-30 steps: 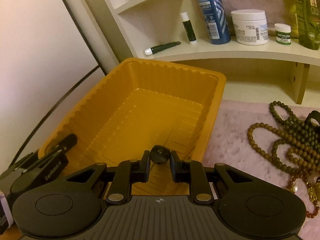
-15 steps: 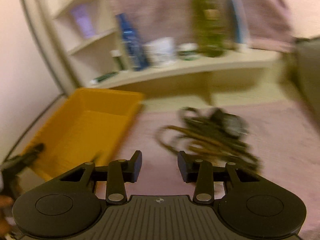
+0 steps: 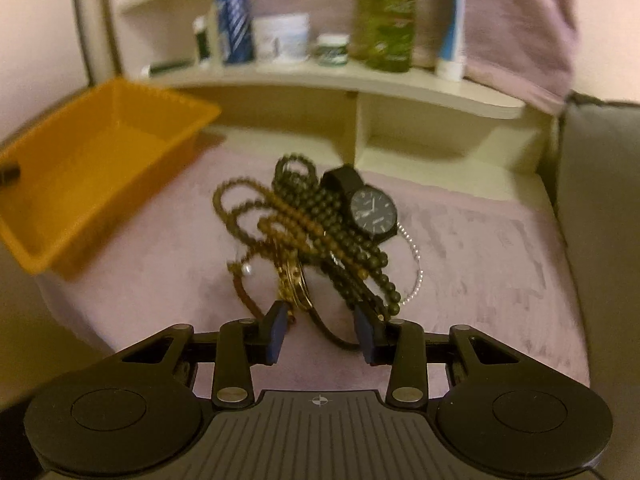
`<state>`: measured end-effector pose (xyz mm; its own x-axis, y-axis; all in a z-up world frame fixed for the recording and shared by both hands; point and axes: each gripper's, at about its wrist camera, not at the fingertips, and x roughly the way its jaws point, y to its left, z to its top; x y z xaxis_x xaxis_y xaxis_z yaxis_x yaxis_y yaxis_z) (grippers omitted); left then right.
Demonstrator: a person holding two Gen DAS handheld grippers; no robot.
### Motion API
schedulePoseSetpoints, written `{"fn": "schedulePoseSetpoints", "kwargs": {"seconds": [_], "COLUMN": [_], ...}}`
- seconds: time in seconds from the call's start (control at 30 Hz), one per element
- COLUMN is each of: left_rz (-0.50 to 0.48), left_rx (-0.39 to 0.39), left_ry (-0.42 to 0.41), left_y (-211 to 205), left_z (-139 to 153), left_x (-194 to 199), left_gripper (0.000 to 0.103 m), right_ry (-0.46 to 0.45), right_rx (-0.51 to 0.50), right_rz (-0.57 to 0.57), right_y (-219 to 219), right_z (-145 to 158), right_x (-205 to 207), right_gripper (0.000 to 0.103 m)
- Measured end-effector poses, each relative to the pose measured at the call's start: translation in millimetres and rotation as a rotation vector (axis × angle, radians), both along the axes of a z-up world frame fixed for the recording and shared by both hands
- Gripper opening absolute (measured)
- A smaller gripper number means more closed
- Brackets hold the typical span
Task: Organize jewelry
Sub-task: 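Grasp the gold watch with black strap with the right tool and lift it, then lower the gold watch into the orange tray and open the right tool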
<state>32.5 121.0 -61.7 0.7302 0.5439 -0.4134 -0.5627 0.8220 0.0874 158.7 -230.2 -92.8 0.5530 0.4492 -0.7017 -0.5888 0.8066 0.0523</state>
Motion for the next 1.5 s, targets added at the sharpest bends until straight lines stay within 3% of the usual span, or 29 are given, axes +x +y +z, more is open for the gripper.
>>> {"fn": "schedulePoseSetpoints", "kwargs": {"seconds": [0.2,0.57,0.87,1.03,1.17,1.33,1.5], "left_rz": [0.001,-0.002,-0.008,-0.014,-0.018,-0.017,-0.017], "left_rx": [-0.001,-0.004,-0.006,-0.010,-0.010,-0.009,-0.012], "left_ry": [0.000,0.002,0.009,0.014,0.019,0.019,0.023], "left_y": [-0.3,0.3,1.0,1.5,2.0,1.5,1.8], "left_z": [0.3,-0.7,-0.4,0.5,1.2,0.6,0.3], "left_x": [0.4,0.1,1.5,2.2,2.3,1.6,1.7], "left_gripper": [0.021,0.021,0.020,0.020,0.020,0.020,0.020], "right_ry": [-0.025,0.040,0.031,0.102,0.157,0.162,0.110], "right_rx": [-0.011,0.242,0.442,0.456,0.409,0.355,0.356], "right_rz": [0.063,-0.039,0.200,0.303,0.330,0.326,0.316], "right_y": [1.5,-5.6,72.4,129.0,165.9,191.5,196.9], "right_z": [-7.7,28.5,74.7,61.8,42.6,27.5,26.5], "right_x": [2.8,5.5,-14.7,-18.4,-17.1,-14.3,-16.8], "right_gripper": [0.004,0.003,0.004,0.003,0.003,0.004,0.009]}}
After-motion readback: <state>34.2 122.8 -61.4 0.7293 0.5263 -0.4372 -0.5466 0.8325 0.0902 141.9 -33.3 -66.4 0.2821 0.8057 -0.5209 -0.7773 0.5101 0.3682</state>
